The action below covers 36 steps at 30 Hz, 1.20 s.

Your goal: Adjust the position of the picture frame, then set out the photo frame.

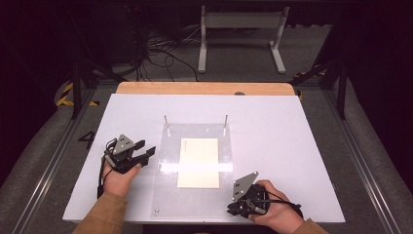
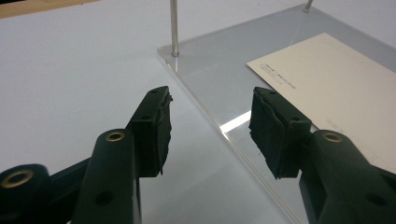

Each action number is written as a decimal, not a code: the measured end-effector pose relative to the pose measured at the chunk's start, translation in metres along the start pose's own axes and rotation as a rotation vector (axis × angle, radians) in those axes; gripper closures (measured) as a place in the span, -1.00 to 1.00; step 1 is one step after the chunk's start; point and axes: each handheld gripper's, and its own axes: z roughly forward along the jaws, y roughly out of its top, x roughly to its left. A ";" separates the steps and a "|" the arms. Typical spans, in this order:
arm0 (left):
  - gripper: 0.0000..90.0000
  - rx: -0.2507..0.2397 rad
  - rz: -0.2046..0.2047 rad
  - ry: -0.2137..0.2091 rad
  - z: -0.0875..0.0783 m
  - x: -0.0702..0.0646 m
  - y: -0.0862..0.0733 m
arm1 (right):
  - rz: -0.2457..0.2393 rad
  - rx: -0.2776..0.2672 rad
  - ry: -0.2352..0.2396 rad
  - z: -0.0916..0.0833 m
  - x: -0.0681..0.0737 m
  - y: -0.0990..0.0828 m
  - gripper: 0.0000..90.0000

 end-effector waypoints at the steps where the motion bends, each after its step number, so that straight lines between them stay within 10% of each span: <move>1: 0.08 -0.002 -0.001 -0.004 0.000 0.000 0.000 | 0.000 -0.003 0.004 0.000 -0.001 -0.001 0.84; 4: 0.07 -0.003 0.004 -0.005 -0.002 0.000 0.000 | 0.004 -0.049 0.016 -0.002 -0.005 -0.003 0.61; 10: 0.04 -0.007 0.010 -0.013 -0.007 -0.001 -0.002 | 0.010 -0.260 -0.088 -0.021 -0.013 -0.005 0.42; 19: -0.04 -0.023 0.030 -0.020 -0.014 -0.004 -0.003 | 0.115 -0.422 -0.244 -0.037 -0.041 -0.018 0.19; 36: 0.12 -0.012 0.019 -0.008 -0.034 -0.002 -0.011 | 0.230 -0.483 -0.394 -0.049 -0.115 -0.005 0.14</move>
